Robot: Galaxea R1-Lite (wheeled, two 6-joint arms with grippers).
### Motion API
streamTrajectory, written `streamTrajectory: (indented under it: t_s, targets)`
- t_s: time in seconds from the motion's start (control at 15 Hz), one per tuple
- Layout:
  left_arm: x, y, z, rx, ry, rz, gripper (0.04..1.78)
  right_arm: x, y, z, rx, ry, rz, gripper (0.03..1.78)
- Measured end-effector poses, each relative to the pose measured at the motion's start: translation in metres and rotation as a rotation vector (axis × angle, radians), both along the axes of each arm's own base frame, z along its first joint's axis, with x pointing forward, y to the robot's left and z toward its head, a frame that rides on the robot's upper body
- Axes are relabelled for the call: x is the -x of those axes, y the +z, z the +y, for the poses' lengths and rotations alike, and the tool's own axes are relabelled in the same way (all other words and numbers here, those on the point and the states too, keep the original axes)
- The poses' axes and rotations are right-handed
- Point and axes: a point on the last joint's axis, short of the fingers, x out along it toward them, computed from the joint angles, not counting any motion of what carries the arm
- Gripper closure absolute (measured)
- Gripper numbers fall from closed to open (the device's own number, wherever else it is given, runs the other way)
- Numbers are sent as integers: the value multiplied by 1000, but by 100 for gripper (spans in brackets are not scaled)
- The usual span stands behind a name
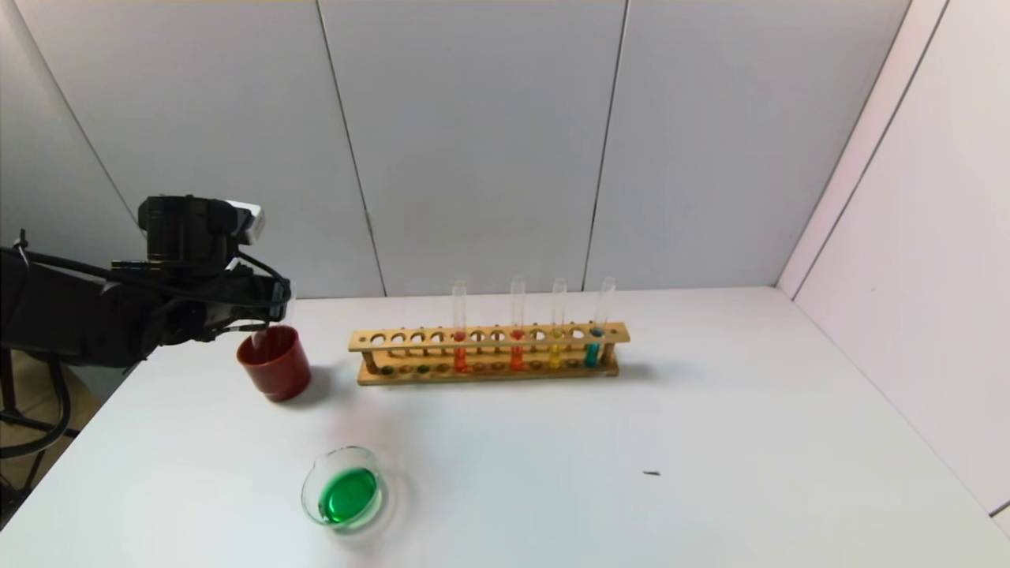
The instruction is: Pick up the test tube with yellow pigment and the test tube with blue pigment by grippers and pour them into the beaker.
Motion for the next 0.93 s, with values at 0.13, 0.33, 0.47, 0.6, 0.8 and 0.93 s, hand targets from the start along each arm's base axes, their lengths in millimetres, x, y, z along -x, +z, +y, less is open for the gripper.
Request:
streamTrajectory:
  t_s: [0.13, 0.33, 0.47, 0.6, 0.8, 0.93]
  targets:
    - [2, -13, -2, 0, -6, 17, 149, 0, 0, 0, 0, 0, 0, 11]
    - [7, -30, -4, -2, -13, 9, 133, 0, 0, 0, 0, 0, 0, 11]
    - [9, -29, -4, -8, -14, -29, 108, 0, 0, 0, 0, 0, 0, 11]
    - [12, -22, -4, -12, -12, -57, 73, 0, 0, 0, 0, 0, 0, 11]
    - [22, -2, 2, -15, 4, -106, 30, 0, 0, 0, 0, 0, 0, 11]
    - [31, 15, 9, -26, 24, -139, 13, 0, 0, 0, 0, 0, 0, 11]
